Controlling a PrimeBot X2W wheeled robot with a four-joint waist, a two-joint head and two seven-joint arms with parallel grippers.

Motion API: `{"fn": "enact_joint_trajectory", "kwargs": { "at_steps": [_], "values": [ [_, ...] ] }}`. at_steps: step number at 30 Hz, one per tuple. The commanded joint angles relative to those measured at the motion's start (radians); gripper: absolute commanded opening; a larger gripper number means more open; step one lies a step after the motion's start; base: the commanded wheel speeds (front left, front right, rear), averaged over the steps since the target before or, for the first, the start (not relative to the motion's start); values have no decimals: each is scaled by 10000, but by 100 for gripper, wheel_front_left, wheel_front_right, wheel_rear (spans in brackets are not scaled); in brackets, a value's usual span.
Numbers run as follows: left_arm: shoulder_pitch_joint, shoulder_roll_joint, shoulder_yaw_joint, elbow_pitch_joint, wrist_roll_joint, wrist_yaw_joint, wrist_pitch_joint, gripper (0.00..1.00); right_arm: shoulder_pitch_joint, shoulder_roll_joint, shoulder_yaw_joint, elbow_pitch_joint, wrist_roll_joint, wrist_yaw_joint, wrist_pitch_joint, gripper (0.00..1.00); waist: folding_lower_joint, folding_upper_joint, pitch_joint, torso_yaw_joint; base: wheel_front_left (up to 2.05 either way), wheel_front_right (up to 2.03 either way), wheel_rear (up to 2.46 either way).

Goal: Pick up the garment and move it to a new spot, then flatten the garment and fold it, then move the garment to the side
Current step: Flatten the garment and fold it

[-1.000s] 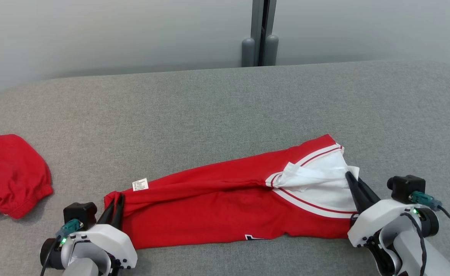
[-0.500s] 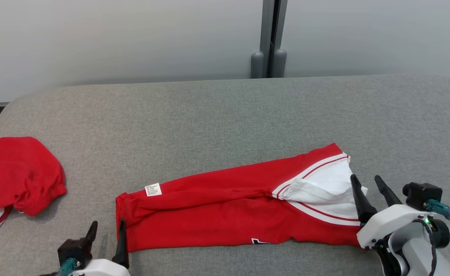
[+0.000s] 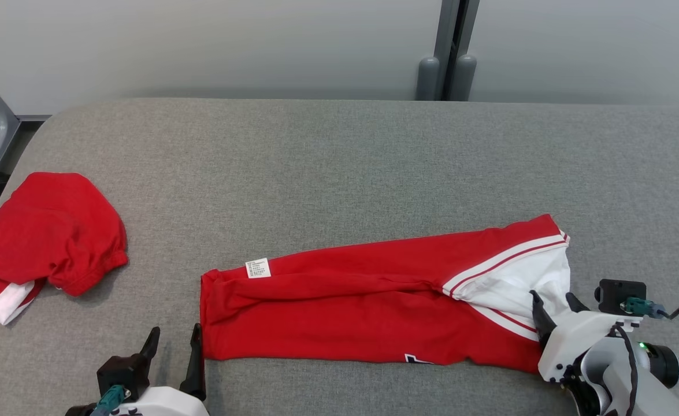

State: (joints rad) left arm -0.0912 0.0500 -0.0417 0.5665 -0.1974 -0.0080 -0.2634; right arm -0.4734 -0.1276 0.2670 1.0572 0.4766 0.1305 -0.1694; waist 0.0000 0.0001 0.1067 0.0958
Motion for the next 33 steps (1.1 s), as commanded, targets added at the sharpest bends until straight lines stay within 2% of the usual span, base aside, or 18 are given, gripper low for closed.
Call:
{"fn": "enact_joint_trajectory", "kwargs": {
  "at_steps": [1, 2, 3, 5, 8, 12, 18, 23, 27, 33],
  "values": [
    [-224, 31, -33, -81, -119, -20, -16, 100, 194, 250, 168, 336, 85, 12, 388, 100, 0, -1, 78, 57, 0, 0, 0],
    [-261, 29, -65, -106, -141, -3, -16, 100, 220, 343, 214, 380, 212, 15, 459, 100, 0, -1, 105, 65, 0, 0, 0],
    [-288, 26, -104, -134, -203, 1, -16, 100, 255, 425, 275, 366, 357, 15, 521, 1, 0, -1, 130, 66, 0, 0, 0],
    [-309, 27, -181, -123, -299, -16, -15, 100, 263, 437, 400, 323, 527, 16, 472, 0, 0, -1, 173, 52, 0, 0, 0],
    [-432, 32, -298, -31, -352, 21, -15, 100, 157, 94, 318, 376, 663, -5, 53, 0, 0, -1, 201, -23, 0, 0, 0],
    [-472, 26, -489, 46, -432, 58, -15, 100, -143, -403, -105, 615, 759, -39, -577, 0, 0, -1, 169, -162, 0, 0, 0],
    [-330, 30, -602, 97, -493, 73, -15, 100, -540, -759, -897, 665, 595, -8, -958, 0, 0, -1, 44, -445, 0, 0, 0],
    [-228, 28, -653, 163, -561, 74, -15, 100, -331, -616, -1072, -100, 365, 1, -976, 0, 0, -1, -79, -643, 0, 0, 0],
    [-238, 26, -750, 218, -668, 64, -15, 100, 57, -152, -549, -1145, 426, 3, -974, 0, 0, -1, -193, -768, 0, 0, 0],
    [-249, 29, -1009, 271, -761, 31, -15, 100, 656, 281, 1035, -2651, 1128, 3, -730, 0, 0, -1, -345, -686, 0, 0, 0]
  ]
}}
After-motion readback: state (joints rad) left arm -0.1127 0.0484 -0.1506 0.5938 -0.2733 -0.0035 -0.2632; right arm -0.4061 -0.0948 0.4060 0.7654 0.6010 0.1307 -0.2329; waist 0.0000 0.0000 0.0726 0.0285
